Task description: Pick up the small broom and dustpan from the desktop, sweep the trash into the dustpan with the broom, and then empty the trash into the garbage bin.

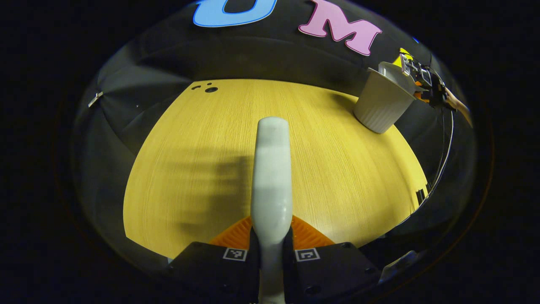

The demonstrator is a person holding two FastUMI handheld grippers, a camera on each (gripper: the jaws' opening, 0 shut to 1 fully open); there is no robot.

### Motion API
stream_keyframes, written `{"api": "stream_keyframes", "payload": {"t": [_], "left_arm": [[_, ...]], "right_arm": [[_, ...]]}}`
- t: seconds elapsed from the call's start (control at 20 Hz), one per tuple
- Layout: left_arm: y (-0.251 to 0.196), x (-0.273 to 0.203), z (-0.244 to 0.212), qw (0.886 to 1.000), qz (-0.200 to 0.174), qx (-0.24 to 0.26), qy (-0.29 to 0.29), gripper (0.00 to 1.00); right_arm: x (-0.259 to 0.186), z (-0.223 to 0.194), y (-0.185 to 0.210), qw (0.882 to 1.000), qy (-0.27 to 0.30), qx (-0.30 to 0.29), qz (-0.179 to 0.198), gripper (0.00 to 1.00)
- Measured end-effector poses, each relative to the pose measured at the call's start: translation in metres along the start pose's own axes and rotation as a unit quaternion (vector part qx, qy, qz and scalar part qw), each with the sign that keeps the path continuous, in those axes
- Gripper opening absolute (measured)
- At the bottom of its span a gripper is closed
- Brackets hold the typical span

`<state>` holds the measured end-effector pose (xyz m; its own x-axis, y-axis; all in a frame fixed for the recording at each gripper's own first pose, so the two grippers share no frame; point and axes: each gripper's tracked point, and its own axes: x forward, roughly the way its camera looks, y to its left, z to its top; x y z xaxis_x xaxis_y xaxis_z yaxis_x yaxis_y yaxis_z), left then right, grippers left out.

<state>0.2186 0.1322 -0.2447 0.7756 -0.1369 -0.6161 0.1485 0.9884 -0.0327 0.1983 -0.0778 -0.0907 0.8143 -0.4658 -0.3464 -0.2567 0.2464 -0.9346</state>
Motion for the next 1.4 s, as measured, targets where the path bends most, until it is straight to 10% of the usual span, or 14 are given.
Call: {"api": "stream_keyframes", "payload": {"t": [0.4, 0.75, 1.25, 1.4], "left_arm": [[-0.009, -0.005, 0.021, 1.0, -0.014, 0.024, -0.015, 0.26], [-0.019, -0.038, 0.032, 0.998, -0.018, 0.041, -0.044, 0.25], [-0.022, -0.071, 0.027, 0.996, -0.028, 0.03, -0.077, 0.27], [-0.02, -0.066, 0.021, 0.997, -0.027, 0.023, -0.075, 0.27]], "right_arm": [[-0.021, -0.035, -0.039, 0.965, 0.006, 0.263, 0.012, 0.35], [-0.033, -0.017, -0.051, 0.865, -0.018, 0.498, 0.054, 0.35], [-0.063, 0.056, -0.013, 0.779, -0.091, 0.6, 0.159, 0.34], [-0.094, 0.081, 0.038, 0.774, -0.099, 0.593, 0.198, 0.35]]}}
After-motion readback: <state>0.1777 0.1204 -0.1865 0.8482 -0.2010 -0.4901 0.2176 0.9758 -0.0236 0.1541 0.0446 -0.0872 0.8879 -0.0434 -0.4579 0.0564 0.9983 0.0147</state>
